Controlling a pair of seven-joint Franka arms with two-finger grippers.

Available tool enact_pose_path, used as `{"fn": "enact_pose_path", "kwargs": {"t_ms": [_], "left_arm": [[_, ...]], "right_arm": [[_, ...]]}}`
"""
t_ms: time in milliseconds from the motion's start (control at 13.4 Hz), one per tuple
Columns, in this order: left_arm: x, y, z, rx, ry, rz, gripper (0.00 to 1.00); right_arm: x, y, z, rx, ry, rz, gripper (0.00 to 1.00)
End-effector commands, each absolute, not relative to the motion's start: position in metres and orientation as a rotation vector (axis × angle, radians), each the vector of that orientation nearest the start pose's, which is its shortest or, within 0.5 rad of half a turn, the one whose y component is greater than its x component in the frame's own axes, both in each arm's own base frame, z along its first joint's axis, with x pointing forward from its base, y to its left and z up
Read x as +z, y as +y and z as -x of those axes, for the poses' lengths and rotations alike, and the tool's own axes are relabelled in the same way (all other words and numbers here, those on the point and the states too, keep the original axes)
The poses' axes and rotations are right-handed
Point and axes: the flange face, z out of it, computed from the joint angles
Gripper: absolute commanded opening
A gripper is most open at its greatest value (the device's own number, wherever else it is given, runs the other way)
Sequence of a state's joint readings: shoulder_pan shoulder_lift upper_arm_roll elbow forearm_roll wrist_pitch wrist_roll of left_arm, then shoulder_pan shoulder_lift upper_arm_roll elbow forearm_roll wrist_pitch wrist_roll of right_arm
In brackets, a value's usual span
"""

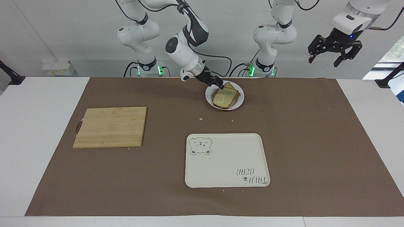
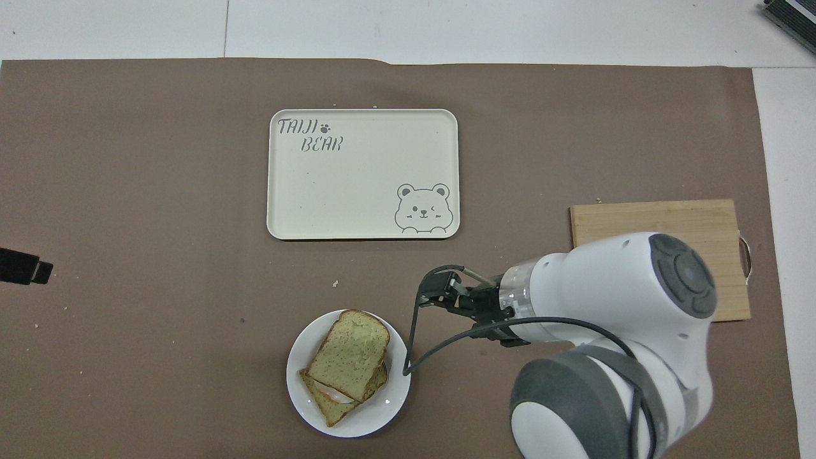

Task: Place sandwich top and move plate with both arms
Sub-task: 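Open the right gripper and withdraw it toward the wooden board, then return the right gripper to rest while the left gripper reaches the plate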

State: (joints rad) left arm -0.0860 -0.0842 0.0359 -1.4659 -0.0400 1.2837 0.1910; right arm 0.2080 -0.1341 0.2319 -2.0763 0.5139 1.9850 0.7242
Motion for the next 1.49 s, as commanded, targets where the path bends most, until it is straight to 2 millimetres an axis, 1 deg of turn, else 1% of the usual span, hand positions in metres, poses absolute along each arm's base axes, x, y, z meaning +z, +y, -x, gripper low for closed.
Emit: {"fn": "enact_pose_path", "kwargs": {"t_ms": [0, 149, 224, 373, 448, 522, 597, 672, 746, 821, 896, 970, 1045, 1119, 1194, 1269, 1418], "left_arm": [[0.684, -0.021, -0.471, 0.181, 0.376, 3.214, 1.00], [0.680, -0.013, -0.463, 0.174, 0.351, 3.266, 1.00], [0.675, -0.013, -0.459, 0.158, 0.347, 3.294, 1.00], [0.650, -0.012, -0.452, 0.119, 0.316, 3.361, 1.00], [0.635, -0.015, -0.449, 0.106, 0.307, 3.397, 1.00], [0.623, -0.017, -0.447, 0.089, 0.297, 3.425, 1.00], [0.609, -0.019, -0.444, 0.076, 0.274, 3.458, 1.00], [0.595, -0.022, -0.440, 0.070, 0.252, 3.508, 1.00], [0.576, -0.025, -0.435, 0.053, 0.209, 3.569, 1.00], [0.560, -0.027, -0.431, 0.018, 0.163, 3.610, 1.00], [0.545, -0.031, -0.425, 0.011, 0.134, 3.638, 1.00], [0.529, -0.035, -0.420, 0.040, 0.105, 3.672, 1.00], [0.515, -0.038, -0.416, 0.051, 0.102, 3.709, 1.00], [0.501, -0.041, -0.414, 0.033, 0.086, 3.741, 1.00], [0.489, -0.042, -0.413, 0.019, 0.080, 3.758, 1.00], [0.473, -0.044, -0.409, 0.018, 0.099, 3.806, 1.00], [0.434, -0.043, -0.398, -0.017, 0.173, 3.861, 1.00]], "right_arm": [[0.529, 0.226, -0.483, 0.180, 0.590, 2.783, 1.00], [0.547, 0.199, -0.498, 0.104, 0.428, 2.870, 1.00], [0.555, 0.182, -0.505, 0.065, 0.384, 2.895, 1.00], [0.568, 0.151, -0.515, -0.012, 0.271, 2.973, 1.00], [0.570, 0.137, -0.519, -0.036, 0.219, 3.000, 1.00], [0.578, 0.126, -0.523, -0.064, 0.190, 3.004, 1.00], [0.580, 0.117, -0.525, -0.071, 0.158, 3.027, 1.00], [0.587, 0.110, -0.526, -0.097, 0.101, 3.099, 1.00], [0.595, 0.102, -0.527, -0.106, -0.003, 3.184, 1.00], [0.604, 0.086, -0.530, -0.078, -0.066, 3.221, 1.00], [0.614, 0.069, -0.532, -0.045, -0.088, 3.230, 1.00], [0.622, 0.056, -0.533, -0.032, -0.104, 3.233, 1.00], [0.617, 0.047, -0.537, -0.004, -0.084, 3.216, 1.00], [0.615, 0.028, -0.539, -0.006, -0.016, 3.208, 1.00], [0.614, 0.014, -0.540, -0.001, 0.022, 3.202, 1.00], [0.614, 0.014, -0.540, -0.004, 0.030, 3.201, 1.00], [0.613, 0.006, -0.543, -0.004, 0.041, 3.196, 1.00]]}}
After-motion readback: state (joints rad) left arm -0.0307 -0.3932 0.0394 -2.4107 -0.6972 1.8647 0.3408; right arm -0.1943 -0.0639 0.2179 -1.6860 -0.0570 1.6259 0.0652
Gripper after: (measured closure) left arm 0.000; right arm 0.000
